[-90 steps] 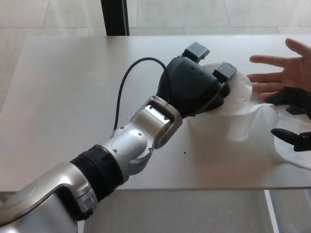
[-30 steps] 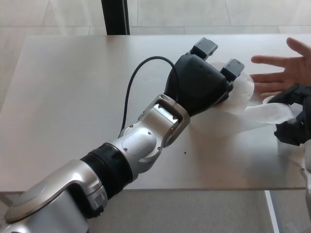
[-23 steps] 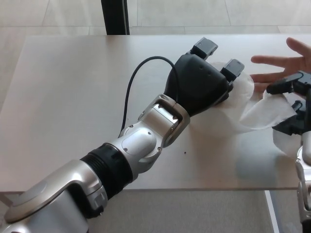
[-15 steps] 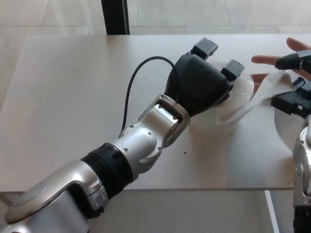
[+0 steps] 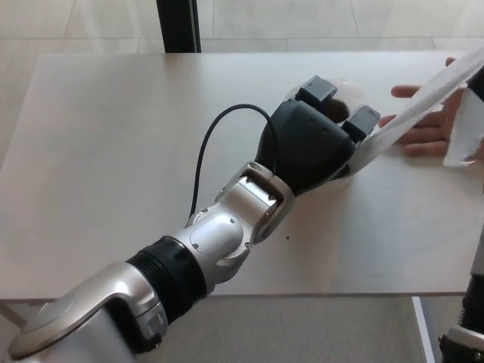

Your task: A toilet paper roll is kept in the middle of the desk infront of the robot. The robot places its left hand on the top of the toilet paper roll to hold it still and uses its right hand to tear off a piece of toilet paper from it and hands the paper to a person

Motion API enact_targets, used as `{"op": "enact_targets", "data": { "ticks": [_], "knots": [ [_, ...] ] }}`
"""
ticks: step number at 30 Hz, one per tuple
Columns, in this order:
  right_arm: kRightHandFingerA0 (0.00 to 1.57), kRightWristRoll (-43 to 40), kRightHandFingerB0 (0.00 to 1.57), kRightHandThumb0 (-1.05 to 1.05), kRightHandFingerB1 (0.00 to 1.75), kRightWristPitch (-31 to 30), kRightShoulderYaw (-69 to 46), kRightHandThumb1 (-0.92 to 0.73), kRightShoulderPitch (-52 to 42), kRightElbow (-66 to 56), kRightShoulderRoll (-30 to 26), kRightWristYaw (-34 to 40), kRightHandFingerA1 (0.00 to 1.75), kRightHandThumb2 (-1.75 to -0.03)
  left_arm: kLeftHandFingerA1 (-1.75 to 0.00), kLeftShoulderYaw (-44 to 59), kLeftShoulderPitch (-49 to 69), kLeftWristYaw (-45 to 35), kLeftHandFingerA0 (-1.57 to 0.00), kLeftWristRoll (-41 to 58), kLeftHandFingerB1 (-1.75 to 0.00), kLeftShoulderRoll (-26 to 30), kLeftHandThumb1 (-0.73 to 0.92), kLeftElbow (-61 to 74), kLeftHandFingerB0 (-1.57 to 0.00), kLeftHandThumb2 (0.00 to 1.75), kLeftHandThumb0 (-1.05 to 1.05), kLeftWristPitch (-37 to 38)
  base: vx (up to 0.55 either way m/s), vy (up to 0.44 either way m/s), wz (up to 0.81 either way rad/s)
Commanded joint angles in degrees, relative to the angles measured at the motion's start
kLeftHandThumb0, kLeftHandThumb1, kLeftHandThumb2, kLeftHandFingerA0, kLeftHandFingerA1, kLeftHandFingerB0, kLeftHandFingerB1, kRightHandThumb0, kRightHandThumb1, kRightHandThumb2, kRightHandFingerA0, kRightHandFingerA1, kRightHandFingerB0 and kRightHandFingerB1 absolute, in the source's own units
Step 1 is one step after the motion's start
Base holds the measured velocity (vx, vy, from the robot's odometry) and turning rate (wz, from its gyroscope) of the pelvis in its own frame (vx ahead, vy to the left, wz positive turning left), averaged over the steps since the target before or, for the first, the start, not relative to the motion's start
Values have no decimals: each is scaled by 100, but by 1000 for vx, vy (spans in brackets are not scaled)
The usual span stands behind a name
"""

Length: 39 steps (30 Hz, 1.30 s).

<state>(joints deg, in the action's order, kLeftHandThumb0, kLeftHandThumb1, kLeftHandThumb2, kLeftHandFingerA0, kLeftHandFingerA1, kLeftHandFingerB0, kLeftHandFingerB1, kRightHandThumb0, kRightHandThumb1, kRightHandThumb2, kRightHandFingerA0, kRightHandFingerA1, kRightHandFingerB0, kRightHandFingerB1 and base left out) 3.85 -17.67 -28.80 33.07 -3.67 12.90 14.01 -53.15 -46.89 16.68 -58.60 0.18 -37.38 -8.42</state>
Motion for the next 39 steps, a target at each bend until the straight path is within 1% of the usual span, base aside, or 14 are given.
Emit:
{"op": "enact_targets", "data": {
  "ticks": [1, 7, 10, 12, 22, 23, 24, 28, 30, 31, 34, 36, 37, 39],
  "knots": [
    [103, -1687, 90, -4, 152, -300, -763, -48, 890, -763, 258, 975, 175, -139, -45, -95, 544, -365, -14, -111, -34, 218, 85, -260, -24, 65, -53, -112, 0, 0, 0],
    [98, -2298, 71, -6, 158, -445, -1003, -52, 1178, -837, 361, 1290, 175, -134, -46, -124, 632, -270, -15, -164, -35, 264, 87, -224, -24, 66, -51, -120, 0, 0, 0],
    [96, -2323, 80, -2, 153, -435, -1007, -51, 1275, -824, 325, 1382, 175, -139, -48, -126, 679, -229, -15, -178, -36, 295, 87, -197, -24, 67, -52, -119, 0, 0, 0],
    [98, -2371, 72, -6, 160, -445, -1007, -51, 1340, -834, 308, 1419, 175, -132, -47, -134, 674, -255, -12, -184, -36, 307, 89, -223, -21, 69, -52, -110, 0, 0, 0],
    [98, -2488, 71, -7, 162, -532, -978, -51, 1662, -730, -24, 1726, 175, -132, -47, -116, 848, -159, -11, -147, -37, 417, 91, -169, -18, 72, -52, 91, 0, 0, 0],
    [102, -2555, 80, -4, 152, -618, -1063, -52, 1900, -619, -211, 1825, 175, -134, -47, -151, 913, -203, -9, -191, -37, 437, 91, -124, -17, 72, -52, 52, 0, 0, 0],
    [102, -2621, 76, -9, 161, -642, -1110, -54, 2048, -553, -301, 1887, 175, -129, -47, -142, 940, -122, -12, -197, -37, 448, 91, -129, -19, 73, -52, 75, 0, 0, 0],
    [103, -2949, 80, -18, 158, -766, -1426, -63, 2529, -389, -473, 2217, 175, -109, -47, -152, 1055, -144, -9, -193, -37, 457, 92, -125, -17, 73, -52, 105, 0, 0, 0],
    [103, -3042, 79, -19, 158, -826, -1519, -65, 2723, -274, -619, 2272, 175, -110, -47, -177, 1112, -126, -9, -220, -37, 444, 92, -165, -16, 73, -52, 86, 0, 0, 0],
    [108, -3202, 80, -19, 169, -919, -1646, -55, 3050, -149, -781, 2442, 175, -130, -46, -164, 1162, -41, -10, -206, -36, 430, 92, -196, -18, 73, -51, 100, 0, 0, 0],
    [109, -3425, 80, -22, 171, -965, -1830, -57, 3356, 50, -970, 2605, 175, -131, -46, -177, 1196, -161, -8, -211, -36, 430, 92, -163, -16, 73, -51, 77, 0, 0, 0],
    [109, -3578, 79, -37, 172, -1030, -2042, -78, 3861, 409, -1274, 2901, 175, -80, -48, -178, 1235, -166, -7, -211, -37, 449, 92, -123, -16, 72, -50, 93, 0, 0, 0],
    [110, -3496, 83, -28, 174, -918, -1994, -70, 4002, 541, -1432, 2810, 175, -99, -47, -172, 1244, -172, -7, -214, -37, 460, 92, -103, -16, 72, -50, 85, 0, 0, 0],
    [111, -3479, 84, -27, 173, -886, -1985, -65, 4085, 659, -1583, 2803, 175, -108, -47, -182, 1284, -180, -7, -220, -37, 455, 92, -87, -16, 72, -50, 84, 0, 0, 0]
  ]
}}
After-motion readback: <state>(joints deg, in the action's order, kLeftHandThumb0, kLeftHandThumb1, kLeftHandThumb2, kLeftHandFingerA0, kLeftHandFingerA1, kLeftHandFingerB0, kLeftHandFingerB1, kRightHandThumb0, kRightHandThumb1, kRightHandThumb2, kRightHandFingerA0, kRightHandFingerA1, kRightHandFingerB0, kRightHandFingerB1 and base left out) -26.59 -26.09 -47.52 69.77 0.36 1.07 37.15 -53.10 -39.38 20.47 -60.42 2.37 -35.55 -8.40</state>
